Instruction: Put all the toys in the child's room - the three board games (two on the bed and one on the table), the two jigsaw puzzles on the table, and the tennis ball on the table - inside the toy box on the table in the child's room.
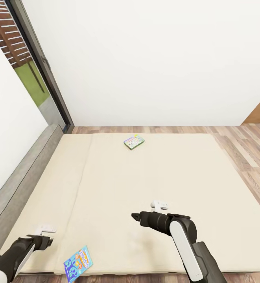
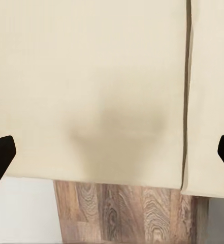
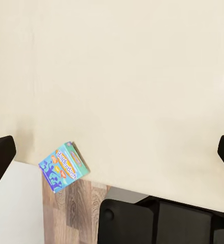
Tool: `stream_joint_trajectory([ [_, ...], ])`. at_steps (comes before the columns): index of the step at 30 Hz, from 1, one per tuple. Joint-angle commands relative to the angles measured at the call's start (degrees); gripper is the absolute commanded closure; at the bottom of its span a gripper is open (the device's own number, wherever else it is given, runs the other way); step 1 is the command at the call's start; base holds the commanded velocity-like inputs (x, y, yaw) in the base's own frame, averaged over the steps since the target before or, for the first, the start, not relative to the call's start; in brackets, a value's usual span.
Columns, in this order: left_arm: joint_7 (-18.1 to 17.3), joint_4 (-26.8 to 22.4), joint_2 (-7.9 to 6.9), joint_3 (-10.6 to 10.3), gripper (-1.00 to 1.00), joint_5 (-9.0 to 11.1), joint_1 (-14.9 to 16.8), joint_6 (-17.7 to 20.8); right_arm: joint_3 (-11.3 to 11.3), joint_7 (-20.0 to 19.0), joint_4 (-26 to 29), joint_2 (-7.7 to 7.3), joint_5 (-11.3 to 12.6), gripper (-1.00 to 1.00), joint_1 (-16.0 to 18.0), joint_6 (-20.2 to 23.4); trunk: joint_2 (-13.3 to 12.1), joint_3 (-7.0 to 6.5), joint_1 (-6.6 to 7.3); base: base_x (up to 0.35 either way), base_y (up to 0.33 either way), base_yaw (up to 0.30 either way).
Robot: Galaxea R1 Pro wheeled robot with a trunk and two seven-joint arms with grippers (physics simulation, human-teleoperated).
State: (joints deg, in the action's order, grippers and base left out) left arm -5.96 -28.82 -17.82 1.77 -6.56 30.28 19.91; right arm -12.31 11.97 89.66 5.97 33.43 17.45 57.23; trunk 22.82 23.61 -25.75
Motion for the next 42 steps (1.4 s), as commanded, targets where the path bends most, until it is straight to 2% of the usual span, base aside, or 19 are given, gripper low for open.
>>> stream_joint_trajectory([
  [1, -0.36, -0.14, 0.02, -0.03, -1.0, -0.81, -0.16, 0.22, -0.01, 0.6, 0.06, 0.01, 0.58, -1.0, 0.04, 0.17, 0.1, 0.09, -0.03, 0.0, 0.0, 0.0],
  [3, -0.3, -0.15, 0.04, -0.62, -1.0, -1.28, -0.49, 0.12, -0.01, 0.6, 0.04, 0.01, 0.58, -1.0, 0.04, 0.17, 0.1, 0.09, -0.03, 0.0, 0.0, 0.0],
  [8, -0.52, -0.2, -0.07, -3.65, -1.0, -2.29, -1.14, -0.18, 0.02, 0.6, 0.0, 0.01, 0.58, -1.0, 0.04, 0.17, 0.1, 0.09, -0.03, 0.0, 0.0, 0.0],
  [12, -1.11, -0.49, -0.16, -4.33, -1.0, -2.42, -1.23, -0.26, 0.05, 0.61, 0.0, 0.01, 0.58, -1.0, 0.04, 0.17, 0.1, 0.09, -0.03, 0.0, 0.0, 0.0],
  [15, -3.17, -0.66, -0.31, -4.56, -1.0, -2.46, -1.26, -0.31, 0.05, 0.6, -0.01, 0.01, 0.58, -1.0, 0.04, 0.17, 0.1, 0.09, -0.03, 0.0, 0.0, 0.0],
  [20, -11.25, -0.77, -1.12, -4.64, -1.0, -2.58, -1.27, -2.19, 0.04, 0.63, -0.01, 0.01, 0.58, -1.0, 0.04, 0.17, 0.1, 0.09, -0.03, 0.0, 0.0, 0.0],
  [23, -20.7, -0.74, -2.67, -4.63, -1.0, -2.62, -1.27, -6.27, 0.05, 0.62, -0.01, 0.01, 0.58, -1.0, 0.04, 0.17, 0.1, 0.09, -0.03, 0.0, 0.0, 0.0],
  [27, -27.73, -0.69, -4.14, -4.58, -1.0, -2.64, -1.27, -9.31, 0.05, 0.62, -0.04, 0.01, 0.58, -1.0, 0.04, 0.14, 0.1, 0.09, -0.03, 0.0, 0.0, 0.0],
  [28, -28.5, -0.67, -4.28, -4.56, -1.0, -2.63, -1.27, -9.67, 0.06, 0.64, -0.05, 0.01, 0.58, -1.0, 0.04, 0.12, 0.1, 0.09, -0.03, 0.0, 0.0, 0.0],
  [34, -30.82, -0.62, -4.8, -3.84, -1.0, -2.59, -1.26, -10.78, 0.07, 0.61, -0.09, -0.01, 0.59, -1.0, 0.04, 0.02, 0.1, 0.09, -0.03, 0.0, 0.0, 0.0],
  [38, -31.17, -0.56, -5.96, -3.12, -1.0, -2.5, -1.12, -10.83, 0.08, 0.6, -0.09, -0.05, 0.6, -1.0, 0.04, -0.03, 0.1, 0.09, -0.03, 0.0, 0.0, 0.0],
  [39, -31.22, -0.55, -6.68, -2.5, -1.0, -2.43, -1.08, -10.89, 0.07, 0.6, -0.12, -0.06, 0.61, -1.0, 0.04, -0.07, 0.1, 0.09, -0.03, 0.0, 0.0, 0.0],
  [42, -31.28, -0.55, -7.44, -1.28, -1.0, -2.38, -1.05, -11.04, 0.08, 0.6, -0.15, -0.07, 0.61, -1.0, 0.04, -0.14, 0.1, 0.09, -0.03, 0.0, 0.0, 0.0],
])
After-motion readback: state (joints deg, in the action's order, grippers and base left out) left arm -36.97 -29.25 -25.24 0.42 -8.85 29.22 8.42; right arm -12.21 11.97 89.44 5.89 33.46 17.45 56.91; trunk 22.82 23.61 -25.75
